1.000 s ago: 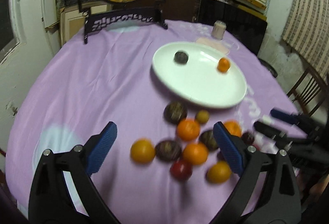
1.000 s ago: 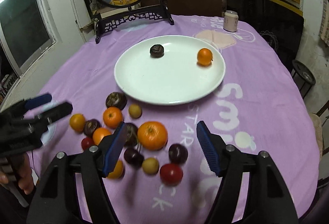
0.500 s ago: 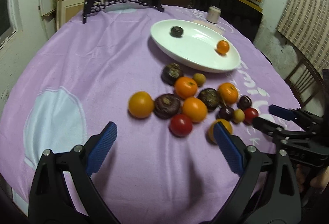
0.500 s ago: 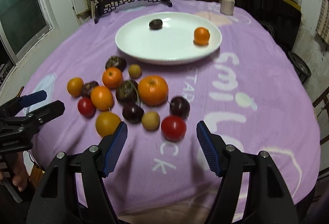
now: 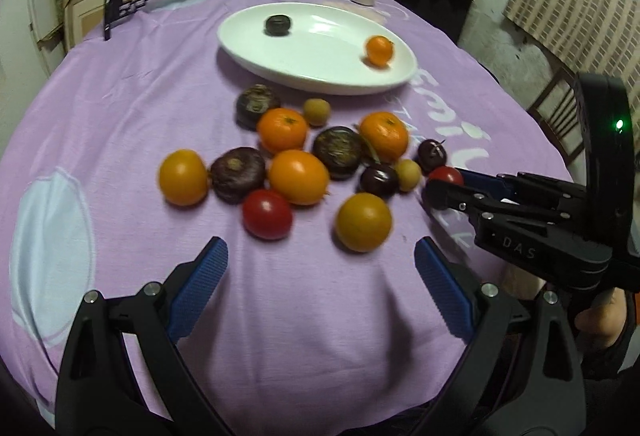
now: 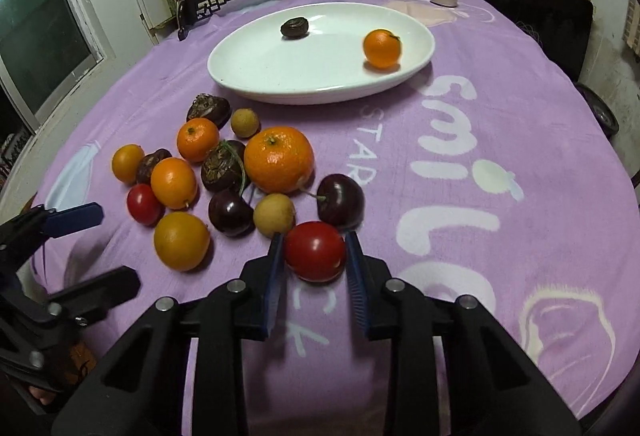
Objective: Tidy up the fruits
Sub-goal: 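Grasp a yellow-orange tomato with the left tool while the right tool grasps a red tomato, then carry both tomatoes to the white plate and release them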
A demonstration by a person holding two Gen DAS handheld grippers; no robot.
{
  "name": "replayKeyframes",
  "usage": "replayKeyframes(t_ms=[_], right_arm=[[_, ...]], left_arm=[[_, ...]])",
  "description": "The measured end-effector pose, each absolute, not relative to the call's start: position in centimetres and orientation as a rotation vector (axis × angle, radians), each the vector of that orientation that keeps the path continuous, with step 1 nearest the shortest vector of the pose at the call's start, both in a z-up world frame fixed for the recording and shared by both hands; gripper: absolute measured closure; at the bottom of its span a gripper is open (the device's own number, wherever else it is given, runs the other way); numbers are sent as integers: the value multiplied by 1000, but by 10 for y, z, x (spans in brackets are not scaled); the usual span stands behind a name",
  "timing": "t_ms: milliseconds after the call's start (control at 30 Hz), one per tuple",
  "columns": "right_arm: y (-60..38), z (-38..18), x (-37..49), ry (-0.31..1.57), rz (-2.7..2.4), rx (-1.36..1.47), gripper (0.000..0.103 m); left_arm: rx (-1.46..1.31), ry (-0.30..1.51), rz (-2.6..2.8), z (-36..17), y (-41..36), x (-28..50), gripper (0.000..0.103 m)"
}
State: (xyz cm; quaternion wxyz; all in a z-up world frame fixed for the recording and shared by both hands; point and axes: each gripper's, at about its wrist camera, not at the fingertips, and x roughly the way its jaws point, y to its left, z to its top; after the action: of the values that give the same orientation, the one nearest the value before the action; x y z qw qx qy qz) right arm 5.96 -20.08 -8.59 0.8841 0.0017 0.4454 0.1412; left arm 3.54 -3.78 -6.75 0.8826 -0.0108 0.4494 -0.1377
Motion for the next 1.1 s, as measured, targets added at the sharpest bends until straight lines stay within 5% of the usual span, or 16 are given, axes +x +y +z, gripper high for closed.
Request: replayKeyframes(t_ms=[267,533,1100], right_arm=[[-219,-81,37,910,269,-7,72],[-228,-90,35,934,275,23,72],[-212,-80,47,921,291,3,72]], left_arm=[[25,955,-335,-73,-62,44,22],[43,989,-321,-94,-73,65,67],[-8,929,-332,-68,-45,57,67]])
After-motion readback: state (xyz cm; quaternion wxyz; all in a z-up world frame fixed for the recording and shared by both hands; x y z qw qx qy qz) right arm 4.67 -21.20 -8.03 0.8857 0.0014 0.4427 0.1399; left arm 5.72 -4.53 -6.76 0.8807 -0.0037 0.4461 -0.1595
